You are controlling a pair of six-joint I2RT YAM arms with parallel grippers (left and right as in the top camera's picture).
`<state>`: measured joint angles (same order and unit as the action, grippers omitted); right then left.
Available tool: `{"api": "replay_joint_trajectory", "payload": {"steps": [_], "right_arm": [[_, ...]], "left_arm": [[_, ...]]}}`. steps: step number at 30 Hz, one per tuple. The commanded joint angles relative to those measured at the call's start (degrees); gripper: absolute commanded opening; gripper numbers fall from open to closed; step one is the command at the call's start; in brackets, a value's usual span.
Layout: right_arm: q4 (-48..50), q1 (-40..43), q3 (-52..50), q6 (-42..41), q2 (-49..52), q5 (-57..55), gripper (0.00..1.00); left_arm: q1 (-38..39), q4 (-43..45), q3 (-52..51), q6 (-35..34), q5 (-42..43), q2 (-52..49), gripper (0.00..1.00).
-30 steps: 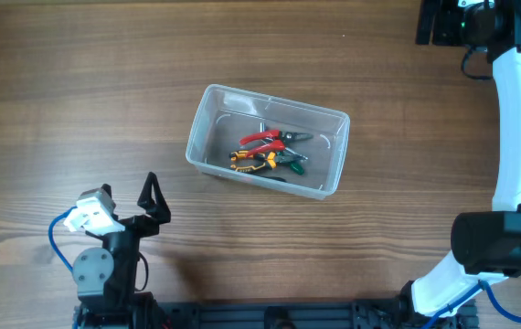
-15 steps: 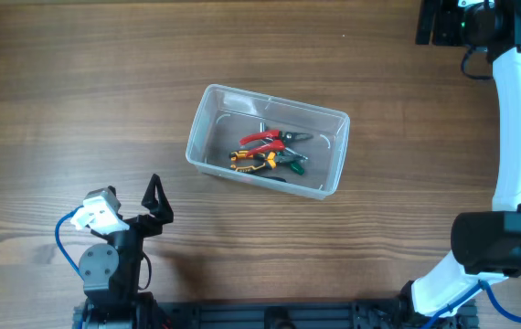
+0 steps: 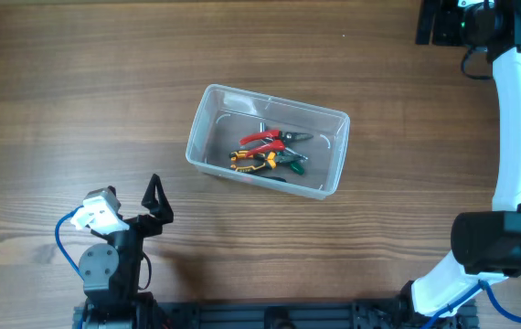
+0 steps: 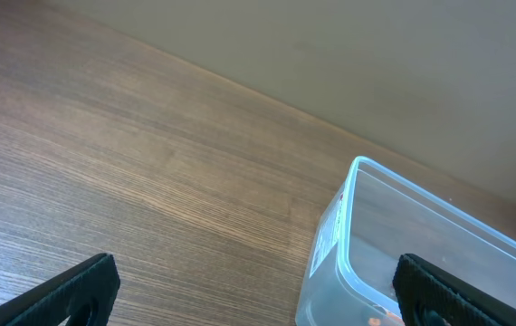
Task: Pack container
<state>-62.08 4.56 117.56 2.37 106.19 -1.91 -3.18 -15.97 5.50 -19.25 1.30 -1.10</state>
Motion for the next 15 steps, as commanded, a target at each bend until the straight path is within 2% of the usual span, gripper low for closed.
{"api": "replay_joint_trajectory", "payload": {"steps": [1, 4, 12, 15], "right_arm": [[0.1, -0.2, 0.1, -1.0, -0.2, 0.5, 1.0], [0.1, -1.1, 0.1, -1.0, -6.9, 0.5, 1.0], [0.1, -9.0, 0.1, -0.5, -34.2, -0.1, 1.0], [0.8, -9.4, -2.6, 1.5, -43.6, -1.0, 1.0]], "left_arm": [[-0.5, 0.3, -0.6, -0.7, -0.8, 0.7, 1.0], [-0.5, 0.3, -0.6, -0.7, -0.8, 0.7, 1.0], [-0.5, 0.3, -0.6, -0.7, -0.8, 0.7, 1.0], [-0.5, 0.3, -0.6, -0.7, -0.8, 0.7, 1.0]]}}
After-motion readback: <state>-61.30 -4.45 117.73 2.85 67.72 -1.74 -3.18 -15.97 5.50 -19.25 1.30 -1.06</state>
